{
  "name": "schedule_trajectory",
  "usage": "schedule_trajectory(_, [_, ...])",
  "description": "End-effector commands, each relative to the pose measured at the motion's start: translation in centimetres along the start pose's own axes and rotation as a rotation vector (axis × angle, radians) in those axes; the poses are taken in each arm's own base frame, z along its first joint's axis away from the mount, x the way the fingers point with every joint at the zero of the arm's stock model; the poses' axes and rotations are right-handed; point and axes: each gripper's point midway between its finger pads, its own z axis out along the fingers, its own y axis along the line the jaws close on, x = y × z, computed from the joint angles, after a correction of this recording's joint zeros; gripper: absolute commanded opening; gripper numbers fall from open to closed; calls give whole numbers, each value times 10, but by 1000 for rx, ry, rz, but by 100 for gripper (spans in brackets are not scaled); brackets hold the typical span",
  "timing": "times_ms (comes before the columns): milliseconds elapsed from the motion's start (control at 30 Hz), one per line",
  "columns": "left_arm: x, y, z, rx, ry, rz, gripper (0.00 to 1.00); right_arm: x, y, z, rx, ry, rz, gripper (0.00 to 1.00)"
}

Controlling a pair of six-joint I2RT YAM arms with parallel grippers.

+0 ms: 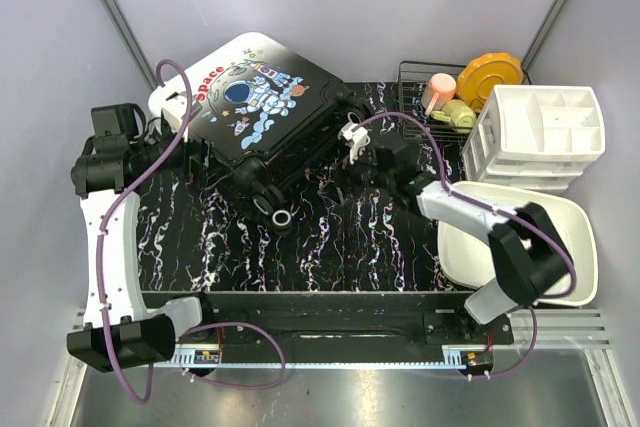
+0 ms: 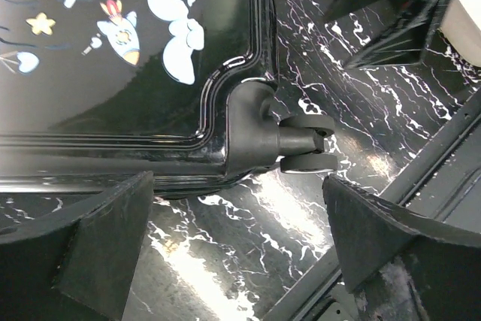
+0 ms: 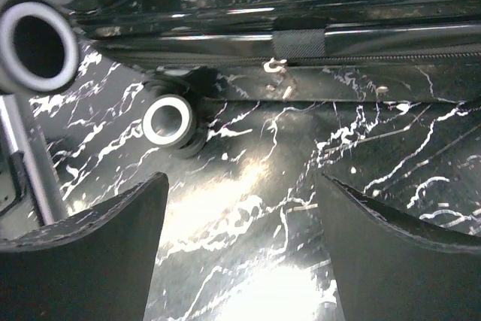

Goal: Open, take out, and arrange the luggage

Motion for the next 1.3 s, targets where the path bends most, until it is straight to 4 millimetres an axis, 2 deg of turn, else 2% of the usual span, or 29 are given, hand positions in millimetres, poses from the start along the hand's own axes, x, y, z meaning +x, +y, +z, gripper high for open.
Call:
schedule_trajectory(0, [2, -6, 8, 41, -19, -22, 99, -25, -10, 35, 17, -168, -36, 87])
schedule_trajectory(67, [3, -6, 10, 45, -22, -38, 99, -24, -5, 49, -11, -169, -73, 83])
schedule_trajectory(100, [6, -5, 12, 45, -16, -48, 99, -12, -9, 59, -11, -141, -68, 82])
schedule_trajectory(167, [8, -4, 13, 44, -12, -58, 99, -16, -10, 69, -20, -153, -80, 81])
schedule_trajectory(200, [11, -3, 15, 45, -4, -66, 99, -8, -12, 76, -21, -139, -73, 79])
schedule_trajectory(233, [13, -3, 15, 46, -3, -65, 99, -13, -13, 80, -24, -157, -81, 78])
schedule_trajectory(300, [17, -1, 17, 40, 6, -69, 98, -8, -15, 88, -21, -153, -77, 74])
schedule_trajectory(467, [27, 0, 23, 50, 20, -92, 97, -17, -14, 101, -24, -194, -86, 67])
schedule_trajectory(600, [32, 2, 26, 51, 27, -100, 96, -14, -16, 109, -9, -200, -83, 63])
schedule_trajectory(700, [34, 4, 28, 50, 34, -104, 96, -13, -18, 112, -5, -209, -82, 55])
schedule_trajectory(967, [33, 4, 29, 52, 28, -117, 95, -3, -17, 106, 3, -188, -56, 19])
schedule_trajectory(1067, [28, -7, 25, 100, 11, -90, 95, 6, -20, 97, 30, -164, -49, 10])
schedule_trajectory(1100, [25, -12, 24, 125, 2, -85, 95, 8, -18, 92, 37, -160, -51, 3])
schedule_trajectory(1133, [27, -19, 23, 143, 11, -74, 95, 10, -20, 90, 49, -151, -51, 0])
schedule_trajectory(1200, [26, -23, 21, 151, 30, -8, 95, 8, -26, 84, 101, -150, -51, 0])
schedule_trajectory(1267, [30, -37, 21, 187, 73, 36, 95, 6, -36, 79, 158, -145, -67, 0])
